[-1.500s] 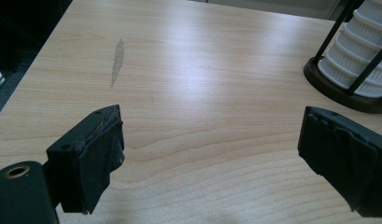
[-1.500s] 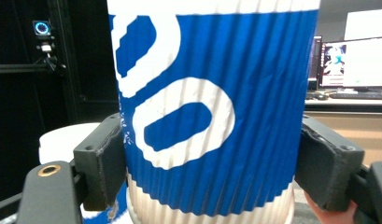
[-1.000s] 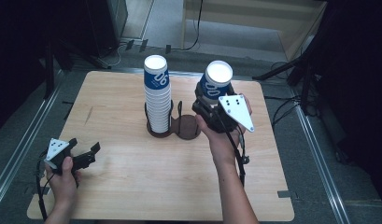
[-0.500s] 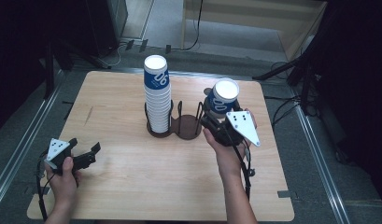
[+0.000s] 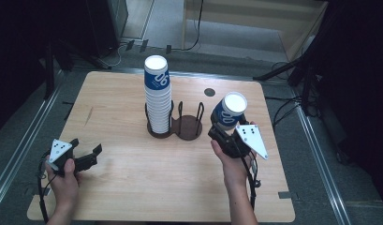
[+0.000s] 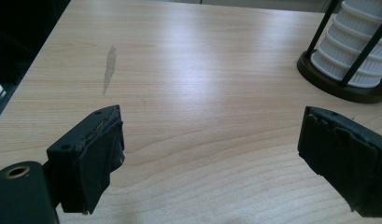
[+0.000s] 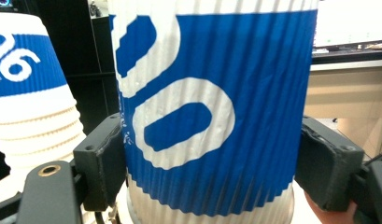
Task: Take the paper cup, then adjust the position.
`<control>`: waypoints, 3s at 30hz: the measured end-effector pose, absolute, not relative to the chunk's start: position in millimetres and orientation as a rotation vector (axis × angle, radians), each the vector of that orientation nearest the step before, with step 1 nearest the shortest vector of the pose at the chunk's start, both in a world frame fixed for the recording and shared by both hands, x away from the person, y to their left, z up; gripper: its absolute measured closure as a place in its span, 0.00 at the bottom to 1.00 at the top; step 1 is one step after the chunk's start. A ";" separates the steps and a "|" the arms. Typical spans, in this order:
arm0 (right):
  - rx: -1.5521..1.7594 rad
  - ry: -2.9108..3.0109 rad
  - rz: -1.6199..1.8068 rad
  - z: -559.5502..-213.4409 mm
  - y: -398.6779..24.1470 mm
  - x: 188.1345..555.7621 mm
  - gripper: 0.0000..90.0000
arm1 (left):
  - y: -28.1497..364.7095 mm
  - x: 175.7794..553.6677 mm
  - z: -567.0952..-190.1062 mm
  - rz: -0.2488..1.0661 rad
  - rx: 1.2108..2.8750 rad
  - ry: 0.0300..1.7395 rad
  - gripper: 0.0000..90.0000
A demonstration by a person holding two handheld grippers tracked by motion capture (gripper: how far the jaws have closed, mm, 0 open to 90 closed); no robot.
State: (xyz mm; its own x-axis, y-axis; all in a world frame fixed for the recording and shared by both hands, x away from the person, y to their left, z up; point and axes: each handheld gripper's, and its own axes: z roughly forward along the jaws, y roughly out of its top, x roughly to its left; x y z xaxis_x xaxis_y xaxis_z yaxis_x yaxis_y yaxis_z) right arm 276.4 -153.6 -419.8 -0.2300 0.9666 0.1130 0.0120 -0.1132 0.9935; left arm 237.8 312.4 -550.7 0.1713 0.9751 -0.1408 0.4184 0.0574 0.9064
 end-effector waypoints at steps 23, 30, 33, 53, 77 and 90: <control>1.269 1.390 1.407 -475.9 -176.5 272.8 0.22 | 311.6 241.4 -550.5 0.750 1.537 1.455 0.09; 1.263 1.445 1.372 -491.0 -167.7 273.3 0.22 | 310.6 245.8 -550.5 0.731 1.581 1.483 0.09; 1.261 1.473 1.354 -497.5 -162.3 274.0 0.22 | 307.7 246.8 -550.0 0.747 1.611 1.488 0.09; 1.081 1.624 1.229 -517.0 -122.8 265.3 0.22 | 248.3 249.1 -510.3 0.598 1.718 1.222 0.09; 0.832 1.733 1.087 -538.9 -81.0 247.9 0.22 | 195.2 240.8 -494.1 0.395 1.788 0.984 0.09; 0.694 1.776 1.043 -548.3 -59.8 237.4 0.22 | 180.8 237.8 -493.0 0.331 1.817 0.940 0.09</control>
